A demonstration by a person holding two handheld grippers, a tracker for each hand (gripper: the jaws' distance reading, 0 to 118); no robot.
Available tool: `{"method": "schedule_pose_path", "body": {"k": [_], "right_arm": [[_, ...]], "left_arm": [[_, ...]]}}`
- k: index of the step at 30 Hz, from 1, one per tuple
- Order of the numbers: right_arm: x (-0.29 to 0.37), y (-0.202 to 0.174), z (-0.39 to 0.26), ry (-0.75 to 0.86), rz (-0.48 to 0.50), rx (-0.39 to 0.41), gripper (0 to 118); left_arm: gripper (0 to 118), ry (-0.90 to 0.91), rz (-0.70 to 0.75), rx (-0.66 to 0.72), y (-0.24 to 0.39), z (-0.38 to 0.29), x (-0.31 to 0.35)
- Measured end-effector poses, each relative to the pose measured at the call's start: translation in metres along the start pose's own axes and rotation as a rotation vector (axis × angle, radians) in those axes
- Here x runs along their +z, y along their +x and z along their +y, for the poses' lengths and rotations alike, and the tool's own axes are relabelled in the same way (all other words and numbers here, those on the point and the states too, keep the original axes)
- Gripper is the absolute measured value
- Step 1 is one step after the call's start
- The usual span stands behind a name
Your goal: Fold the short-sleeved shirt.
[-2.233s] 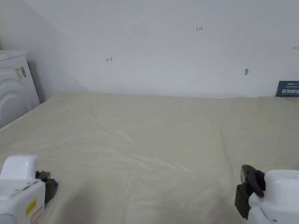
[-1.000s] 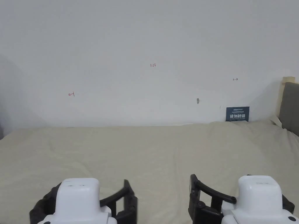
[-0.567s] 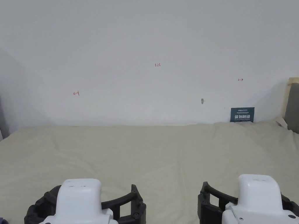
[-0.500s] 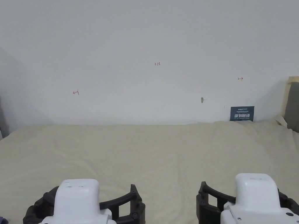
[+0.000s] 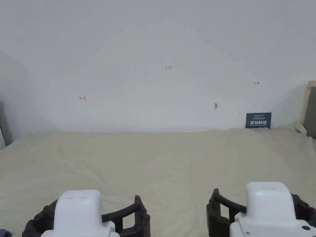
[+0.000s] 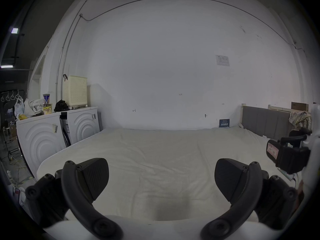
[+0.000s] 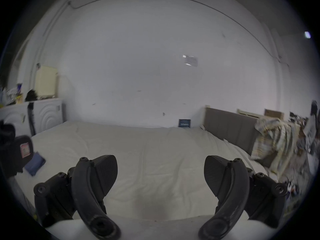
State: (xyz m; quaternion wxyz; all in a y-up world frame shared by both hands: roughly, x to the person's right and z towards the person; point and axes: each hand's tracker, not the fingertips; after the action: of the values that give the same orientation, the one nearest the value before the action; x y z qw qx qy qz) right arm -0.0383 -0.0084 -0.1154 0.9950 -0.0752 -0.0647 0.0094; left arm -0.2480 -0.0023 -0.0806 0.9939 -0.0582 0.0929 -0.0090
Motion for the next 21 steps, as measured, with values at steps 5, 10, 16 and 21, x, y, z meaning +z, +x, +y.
{"method": "schedule_pose_path", "body": {"k": [5,10,16,21], "right_arm": [[-0.008,0.013,-0.002,-0.009,0.116,-0.04,103],[-0.006,0.016,-0.005,0.032,0.086,-0.027,103],[-0.005,0.016,-0.005,0.067,0.078,-0.009,103],[-0.006,0.018,-0.006,0.074,0.079,-0.009,104]], "left_arm": [[118,-0.002,-0.023,0.041,-0.005,0.001,0.0],[118,0.021,-0.011,0.013,-0.004,-0.002,0.001],[118,0.019,-0.029,0.041,-0.006,-0.002,-0.002],[118,0.028,-0.025,0.034,-0.005,-0.002,-0.001]]}}
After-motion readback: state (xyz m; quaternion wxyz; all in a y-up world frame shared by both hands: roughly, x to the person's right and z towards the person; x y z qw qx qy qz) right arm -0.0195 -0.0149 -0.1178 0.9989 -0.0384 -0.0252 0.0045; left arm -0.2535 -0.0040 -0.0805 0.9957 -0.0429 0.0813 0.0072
